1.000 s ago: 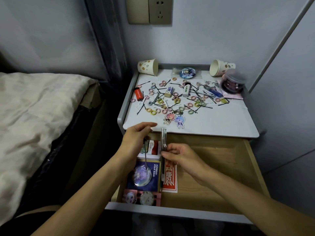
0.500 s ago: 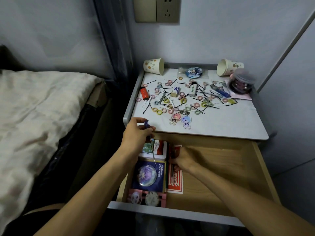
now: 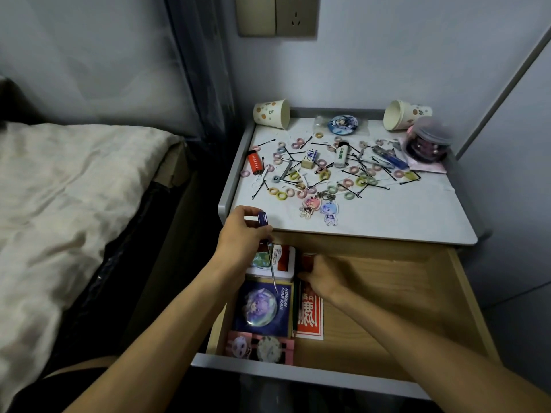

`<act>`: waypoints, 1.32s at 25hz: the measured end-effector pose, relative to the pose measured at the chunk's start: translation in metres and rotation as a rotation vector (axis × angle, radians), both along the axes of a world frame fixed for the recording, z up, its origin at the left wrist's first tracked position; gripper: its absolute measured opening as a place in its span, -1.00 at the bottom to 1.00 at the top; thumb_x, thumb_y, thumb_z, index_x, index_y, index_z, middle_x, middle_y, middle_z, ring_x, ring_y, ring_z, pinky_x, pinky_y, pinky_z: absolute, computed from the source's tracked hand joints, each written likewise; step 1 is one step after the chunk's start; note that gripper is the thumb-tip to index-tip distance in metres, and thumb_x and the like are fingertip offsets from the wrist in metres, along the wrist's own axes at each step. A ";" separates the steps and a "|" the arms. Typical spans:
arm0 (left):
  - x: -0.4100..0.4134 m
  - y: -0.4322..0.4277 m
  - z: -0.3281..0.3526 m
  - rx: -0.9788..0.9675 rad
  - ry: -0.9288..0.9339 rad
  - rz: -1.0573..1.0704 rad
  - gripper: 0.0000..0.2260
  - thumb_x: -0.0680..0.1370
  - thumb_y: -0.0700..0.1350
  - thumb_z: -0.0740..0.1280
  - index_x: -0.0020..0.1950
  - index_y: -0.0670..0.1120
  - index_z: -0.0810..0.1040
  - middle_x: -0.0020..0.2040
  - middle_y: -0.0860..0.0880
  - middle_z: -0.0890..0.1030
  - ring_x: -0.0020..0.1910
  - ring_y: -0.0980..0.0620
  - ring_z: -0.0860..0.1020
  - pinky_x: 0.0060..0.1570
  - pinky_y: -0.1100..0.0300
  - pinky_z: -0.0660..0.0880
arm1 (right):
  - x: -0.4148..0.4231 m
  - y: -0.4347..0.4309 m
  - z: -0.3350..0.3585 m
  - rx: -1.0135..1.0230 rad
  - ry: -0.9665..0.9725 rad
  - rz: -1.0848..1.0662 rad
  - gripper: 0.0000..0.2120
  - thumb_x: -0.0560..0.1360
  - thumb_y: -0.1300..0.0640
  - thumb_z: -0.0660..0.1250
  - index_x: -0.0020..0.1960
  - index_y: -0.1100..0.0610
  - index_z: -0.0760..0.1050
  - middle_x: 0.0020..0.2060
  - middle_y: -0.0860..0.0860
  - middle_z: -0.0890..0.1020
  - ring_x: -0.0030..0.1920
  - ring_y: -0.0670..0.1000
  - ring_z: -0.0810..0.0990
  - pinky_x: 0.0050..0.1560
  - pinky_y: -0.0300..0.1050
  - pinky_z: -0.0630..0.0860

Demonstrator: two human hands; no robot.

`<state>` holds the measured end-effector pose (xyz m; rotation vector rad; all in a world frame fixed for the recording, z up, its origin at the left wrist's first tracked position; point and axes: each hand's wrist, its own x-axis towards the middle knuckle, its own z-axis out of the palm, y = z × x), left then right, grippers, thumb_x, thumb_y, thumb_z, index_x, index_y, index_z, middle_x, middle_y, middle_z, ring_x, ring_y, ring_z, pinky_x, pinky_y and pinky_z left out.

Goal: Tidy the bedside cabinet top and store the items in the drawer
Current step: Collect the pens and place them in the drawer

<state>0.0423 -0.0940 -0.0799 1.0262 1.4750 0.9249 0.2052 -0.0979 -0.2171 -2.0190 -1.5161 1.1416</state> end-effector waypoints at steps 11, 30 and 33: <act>0.007 -0.007 0.002 -0.046 -0.032 -0.061 -0.78 0.53 -0.32 0.38 0.16 -0.22 0.48 -0.09 -0.19 0.62 -0.19 -0.09 0.63 -0.12 0.01 0.61 | 0.022 -0.022 0.057 0.019 0.249 0.082 -0.87 0.58 0.19 0.30 -0.11 0.20 0.58 -0.29 0.06 0.63 -0.42 -0.12 0.55 -0.37 -0.30 0.48; -0.014 -0.001 -0.040 0.075 0.970 -0.373 -0.68 0.53 -0.06 0.29 0.25 -0.11 0.36 0.09 -0.24 0.59 0.05 -0.31 0.56 -0.11 0.04 0.40 | 0.019 -0.026 0.028 -0.143 0.166 -0.107 -0.92 0.56 0.26 0.31 0.04 0.25 0.47 -0.12 0.14 0.65 -0.20 0.01 0.66 -0.22 -0.20 0.59; -0.012 0.002 -0.043 0.115 1.011 -0.367 -0.69 0.53 -0.09 0.27 0.23 -0.15 0.37 0.08 -0.25 0.59 0.05 -0.31 0.56 -0.15 0.07 0.33 | 0.008 -0.014 0.010 -0.047 0.103 -0.139 -0.81 0.52 0.31 0.35 -0.08 0.09 0.39 -0.10 0.17 0.60 -0.14 0.13 0.61 -0.05 0.03 0.59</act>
